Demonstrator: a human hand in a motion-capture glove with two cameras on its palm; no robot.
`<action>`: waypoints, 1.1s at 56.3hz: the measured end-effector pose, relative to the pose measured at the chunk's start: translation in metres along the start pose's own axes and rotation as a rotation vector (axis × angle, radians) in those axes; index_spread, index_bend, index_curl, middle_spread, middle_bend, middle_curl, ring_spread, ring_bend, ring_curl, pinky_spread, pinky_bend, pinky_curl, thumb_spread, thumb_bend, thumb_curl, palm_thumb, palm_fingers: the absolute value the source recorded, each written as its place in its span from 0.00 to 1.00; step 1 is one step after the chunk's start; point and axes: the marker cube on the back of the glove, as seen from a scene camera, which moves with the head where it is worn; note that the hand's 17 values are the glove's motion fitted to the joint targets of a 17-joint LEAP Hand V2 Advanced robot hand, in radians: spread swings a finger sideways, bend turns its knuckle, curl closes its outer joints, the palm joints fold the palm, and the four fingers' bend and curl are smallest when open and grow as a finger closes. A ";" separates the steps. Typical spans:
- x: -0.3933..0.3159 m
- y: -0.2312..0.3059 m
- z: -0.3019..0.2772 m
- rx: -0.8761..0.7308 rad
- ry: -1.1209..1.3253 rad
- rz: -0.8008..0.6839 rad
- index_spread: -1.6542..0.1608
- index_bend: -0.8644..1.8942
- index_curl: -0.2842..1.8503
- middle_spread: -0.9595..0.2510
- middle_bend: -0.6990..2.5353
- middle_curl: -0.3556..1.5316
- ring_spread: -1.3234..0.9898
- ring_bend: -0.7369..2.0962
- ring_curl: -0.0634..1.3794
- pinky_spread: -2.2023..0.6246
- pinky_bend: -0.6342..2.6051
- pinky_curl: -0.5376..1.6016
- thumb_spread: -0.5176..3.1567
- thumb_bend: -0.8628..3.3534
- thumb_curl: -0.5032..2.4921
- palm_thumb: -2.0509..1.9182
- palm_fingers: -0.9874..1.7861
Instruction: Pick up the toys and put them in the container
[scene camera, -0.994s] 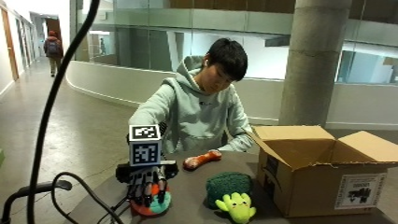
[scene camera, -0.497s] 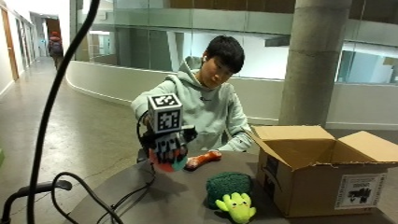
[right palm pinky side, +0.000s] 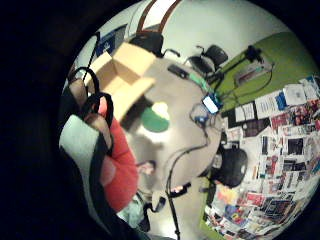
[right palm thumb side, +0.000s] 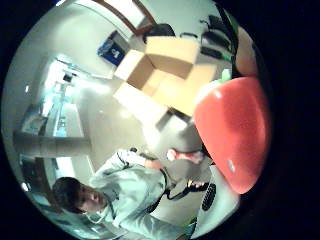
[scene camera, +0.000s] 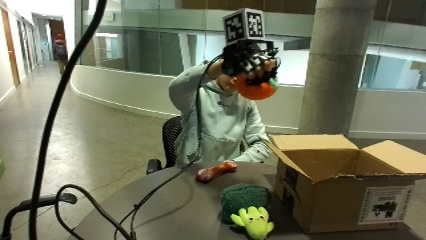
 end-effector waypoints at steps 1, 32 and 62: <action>-0.013 0.000 -0.002 0.029 -0.015 -0.004 0.68 0.52 0.37 0.52 0.50 0.55 0.38 0.69 0.52 0.65 0.56 0.51 0.23 0.26 0.49 0.72 0.63; -0.077 -0.060 0.035 -0.011 -0.144 -0.028 0.78 0.34 0.29 0.81 0.24 0.39 0.56 0.32 0.29 0.79 0.53 0.45 0.42 0.19 0.36 0.54 0.22; 0.075 0.016 0.072 -0.091 -0.115 0.173 0.79 0.35 0.24 0.83 0.26 0.33 0.57 0.33 0.26 0.80 0.47 0.41 0.51 0.21 0.30 0.55 0.28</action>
